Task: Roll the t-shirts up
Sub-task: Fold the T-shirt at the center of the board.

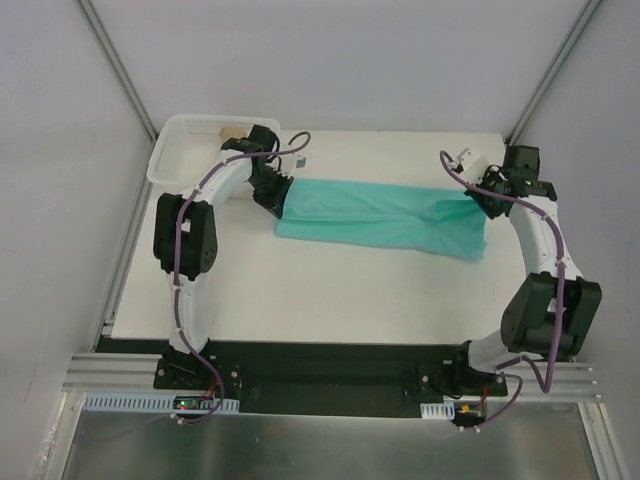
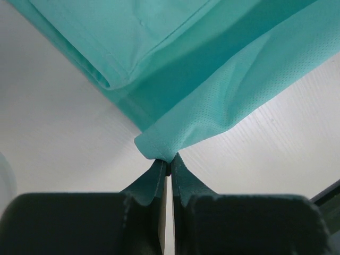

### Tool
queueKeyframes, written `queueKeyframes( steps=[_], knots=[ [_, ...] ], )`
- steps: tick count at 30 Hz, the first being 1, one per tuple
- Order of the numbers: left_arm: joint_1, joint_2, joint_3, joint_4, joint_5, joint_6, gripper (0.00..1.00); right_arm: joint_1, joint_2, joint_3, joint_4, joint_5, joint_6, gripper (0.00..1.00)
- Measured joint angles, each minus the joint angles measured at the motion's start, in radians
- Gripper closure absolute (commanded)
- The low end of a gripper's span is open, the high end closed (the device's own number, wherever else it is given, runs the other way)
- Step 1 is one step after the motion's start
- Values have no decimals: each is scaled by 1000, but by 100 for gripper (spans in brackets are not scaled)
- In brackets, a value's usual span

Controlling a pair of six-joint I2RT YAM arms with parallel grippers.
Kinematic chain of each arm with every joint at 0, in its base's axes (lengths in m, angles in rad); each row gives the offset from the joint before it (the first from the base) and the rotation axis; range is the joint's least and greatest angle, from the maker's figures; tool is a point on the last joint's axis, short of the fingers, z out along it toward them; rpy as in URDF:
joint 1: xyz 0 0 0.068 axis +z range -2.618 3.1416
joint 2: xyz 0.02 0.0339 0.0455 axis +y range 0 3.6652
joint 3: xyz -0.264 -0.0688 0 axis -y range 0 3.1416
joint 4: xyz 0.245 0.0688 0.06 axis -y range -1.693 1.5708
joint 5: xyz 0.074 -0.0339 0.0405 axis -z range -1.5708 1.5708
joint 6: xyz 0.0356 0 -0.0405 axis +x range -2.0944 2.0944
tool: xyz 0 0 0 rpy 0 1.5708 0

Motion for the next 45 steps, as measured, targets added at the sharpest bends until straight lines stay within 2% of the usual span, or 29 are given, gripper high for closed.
queueKeyframes(
  steps=[14, 15, 16, 18, 20, 21, 27, 32, 38, 41, 44, 45],
  knots=[
    [0, 136, 179, 2, -77, -5, 100, 29, 380, 306, 59, 13, -24, 99],
    [0, 140, 181, 2, -87, -6, 92, 34, 394, 317, 58, 15, -27, 99],
    [0, 143, 182, 2, -95, -7, 89, 39, 413, 332, 55, 18, -31, 94],
    [0, 148, 189, 4, -120, -12, 85, 50, 448, 361, 56, 29, -34, 69],
    [0, 150, 193, 7, -142, -16, 79, 63, 489, 399, 53, 63, -24, 61],
    [0, 150, 193, 7, -151, -18, 70, 67, 505, 418, 55, 79, -16, 56],
    [0, 114, 145, 16, -177, -33, 60, 78, 517, 457, 50, 136, 72, 52],
    [-1, 58, 85, 16, -162, -32, 56, 58, 424, 350, -46, 94, 130, 50],
    [-1, 76, 79, 18, -157, -32, 62, -14, 417, 259, -190, 49, 154, 49],
    [-1, 110, 90, 18, -157, -31, 69, -34, 440, 249, -238, 46, 153, 50],
    [-3, 153, 105, 15, -156, -27, 85, -34, 468, 248, -261, 46, 142, 56],
    [-6, 165, 110, 17, -158, -26, 94, -34, 481, 248, -264, 47, 140, 62]
  ],
)
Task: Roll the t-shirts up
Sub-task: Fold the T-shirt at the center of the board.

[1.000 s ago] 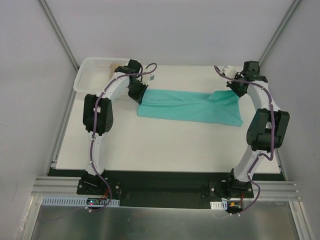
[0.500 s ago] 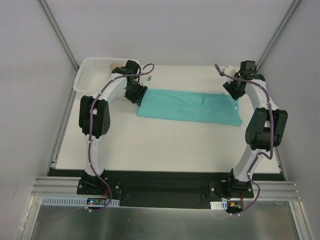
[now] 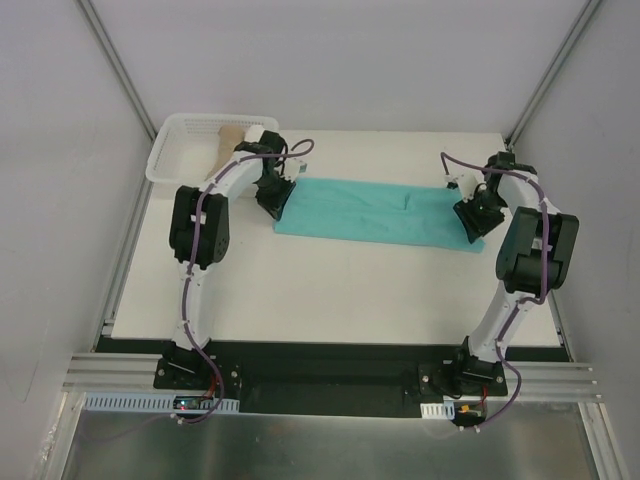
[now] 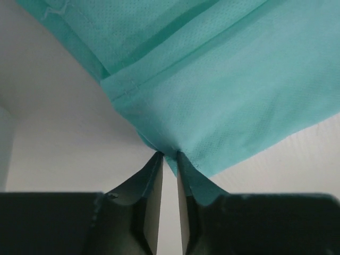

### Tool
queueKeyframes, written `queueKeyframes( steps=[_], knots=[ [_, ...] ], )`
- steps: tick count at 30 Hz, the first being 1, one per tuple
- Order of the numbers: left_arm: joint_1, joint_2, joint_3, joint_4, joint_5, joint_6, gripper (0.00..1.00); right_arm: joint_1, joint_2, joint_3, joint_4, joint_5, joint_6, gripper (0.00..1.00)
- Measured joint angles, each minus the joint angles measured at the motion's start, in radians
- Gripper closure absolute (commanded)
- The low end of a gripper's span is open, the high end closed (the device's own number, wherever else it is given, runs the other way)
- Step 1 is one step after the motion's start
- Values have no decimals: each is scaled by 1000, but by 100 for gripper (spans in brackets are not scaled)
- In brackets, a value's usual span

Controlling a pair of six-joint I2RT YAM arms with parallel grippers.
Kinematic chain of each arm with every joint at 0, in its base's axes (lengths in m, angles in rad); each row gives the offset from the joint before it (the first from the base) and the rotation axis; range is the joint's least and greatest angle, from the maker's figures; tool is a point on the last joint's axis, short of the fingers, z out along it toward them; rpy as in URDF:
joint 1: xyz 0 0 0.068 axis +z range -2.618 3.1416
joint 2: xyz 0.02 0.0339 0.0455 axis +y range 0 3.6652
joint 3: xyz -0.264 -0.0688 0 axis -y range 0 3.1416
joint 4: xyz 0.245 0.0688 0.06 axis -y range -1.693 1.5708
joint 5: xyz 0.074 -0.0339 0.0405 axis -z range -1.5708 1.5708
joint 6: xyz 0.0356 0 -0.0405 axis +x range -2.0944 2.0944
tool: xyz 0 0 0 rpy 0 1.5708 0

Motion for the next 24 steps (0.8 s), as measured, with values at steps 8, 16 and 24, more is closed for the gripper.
queueKeyframes(
  steps=[8, 16, 24],
  knots=[
    [-6, 30, -24, 25, -5, 20, 100, 3, 205, 143, -42, 47, -32, 76],
    [-82, -180, -356, 40, -4, 18, 93, 43, 366, 416, -2, 92, -85, 69],
    [-206, -470, -519, -30, -53, 44, 60, 116, 393, 503, 140, 137, 2, 44]
  ],
)
